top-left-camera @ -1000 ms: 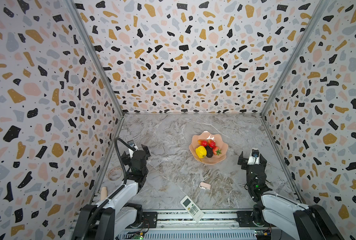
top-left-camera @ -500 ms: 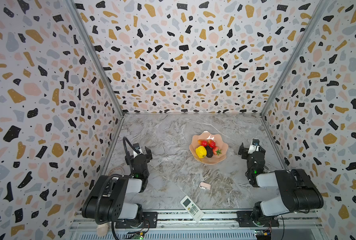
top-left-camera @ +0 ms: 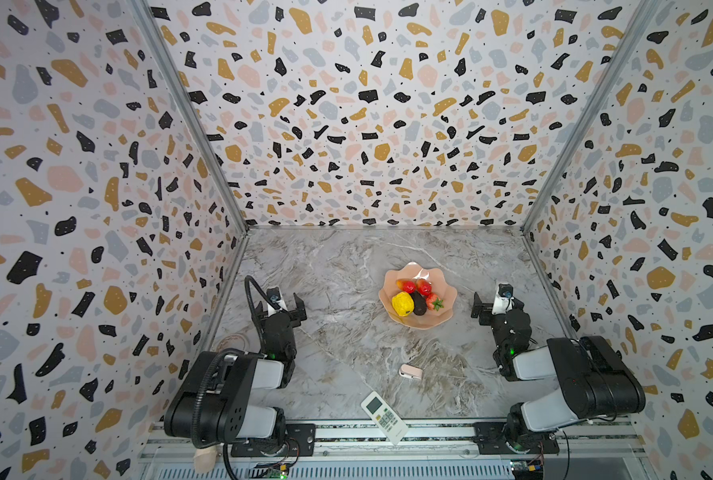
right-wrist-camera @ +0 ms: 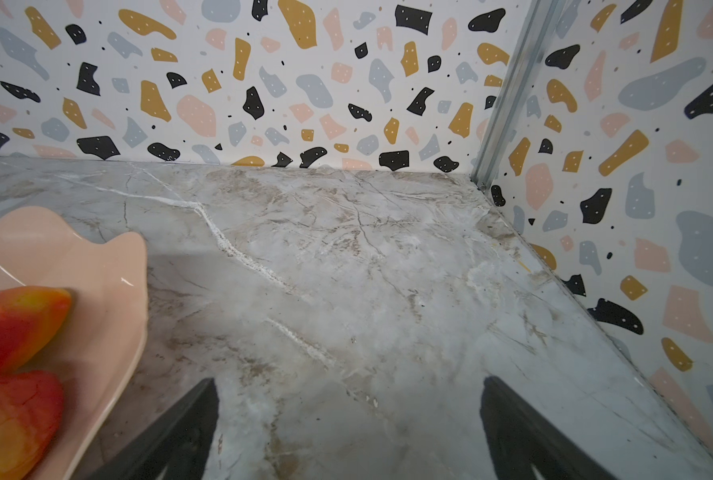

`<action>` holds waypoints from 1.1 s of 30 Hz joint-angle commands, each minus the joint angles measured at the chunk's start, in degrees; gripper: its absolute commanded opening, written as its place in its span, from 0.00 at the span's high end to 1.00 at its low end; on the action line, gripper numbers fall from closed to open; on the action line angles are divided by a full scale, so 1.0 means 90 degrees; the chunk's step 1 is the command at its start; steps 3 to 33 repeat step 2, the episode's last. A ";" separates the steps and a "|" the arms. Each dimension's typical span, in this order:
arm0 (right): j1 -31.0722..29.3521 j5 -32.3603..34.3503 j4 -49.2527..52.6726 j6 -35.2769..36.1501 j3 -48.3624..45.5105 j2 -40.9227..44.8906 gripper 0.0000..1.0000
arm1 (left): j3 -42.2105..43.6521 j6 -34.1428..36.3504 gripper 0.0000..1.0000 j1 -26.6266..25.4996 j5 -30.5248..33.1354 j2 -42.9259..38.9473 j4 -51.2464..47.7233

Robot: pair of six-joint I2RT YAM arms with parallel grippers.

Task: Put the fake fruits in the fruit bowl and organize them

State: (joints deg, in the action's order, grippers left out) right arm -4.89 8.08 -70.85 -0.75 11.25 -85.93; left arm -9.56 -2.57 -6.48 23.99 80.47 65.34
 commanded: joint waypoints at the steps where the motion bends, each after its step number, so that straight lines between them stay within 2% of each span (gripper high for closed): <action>1: -0.0025 -0.0067 -0.0152 0.0056 0.0020 0.0068 0.01 | 0.0032 0.0046 0.01 0.0017 -0.0068 -0.0057 0.0382; 33: -0.0024 -0.0067 -0.0180 0.0064 0.0006 0.0061 0.01 | 0.0027 0.0047 0.00 0.0017 -0.0069 -0.0072 0.0382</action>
